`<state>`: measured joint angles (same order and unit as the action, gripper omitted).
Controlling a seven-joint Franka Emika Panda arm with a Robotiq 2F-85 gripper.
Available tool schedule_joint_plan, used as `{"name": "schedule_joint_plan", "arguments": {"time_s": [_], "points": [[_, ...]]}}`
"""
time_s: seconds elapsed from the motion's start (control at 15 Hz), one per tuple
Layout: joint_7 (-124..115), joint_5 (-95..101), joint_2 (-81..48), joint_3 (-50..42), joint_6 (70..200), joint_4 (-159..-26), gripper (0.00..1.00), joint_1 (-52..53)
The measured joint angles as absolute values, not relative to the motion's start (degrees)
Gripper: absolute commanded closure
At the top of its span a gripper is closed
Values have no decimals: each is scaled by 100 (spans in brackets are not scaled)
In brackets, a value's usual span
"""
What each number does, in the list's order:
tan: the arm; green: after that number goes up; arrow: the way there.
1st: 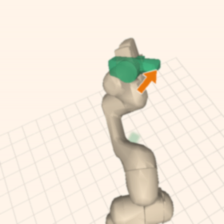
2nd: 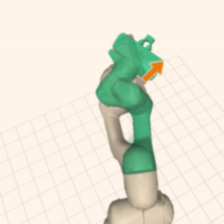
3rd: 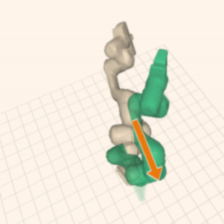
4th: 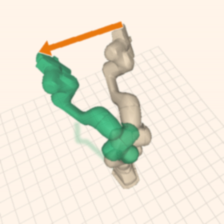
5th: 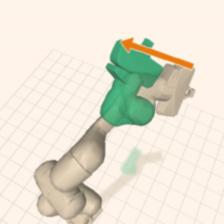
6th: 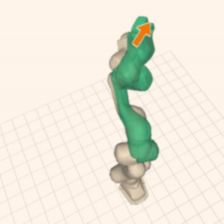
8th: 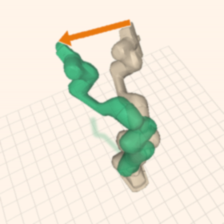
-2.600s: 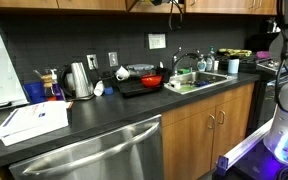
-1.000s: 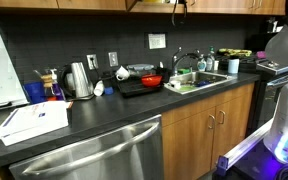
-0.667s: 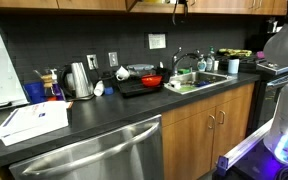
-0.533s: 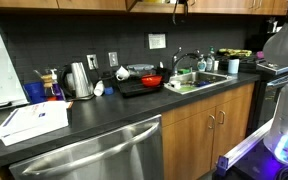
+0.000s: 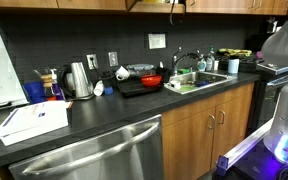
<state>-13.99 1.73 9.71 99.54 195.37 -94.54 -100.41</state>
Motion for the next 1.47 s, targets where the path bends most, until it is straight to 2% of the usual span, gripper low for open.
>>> {"name": "schedule_joint_plan", "arguments": {"time_s": [0.6,1.07,1.47], "points": [[-1397,157,947,9376,19531,-9508,88,-9450],[-1401,40,944,8248,19475,-9513,88,-8358],[-1401,-11,933,7049,19062,-9539,88,-6994]]}}
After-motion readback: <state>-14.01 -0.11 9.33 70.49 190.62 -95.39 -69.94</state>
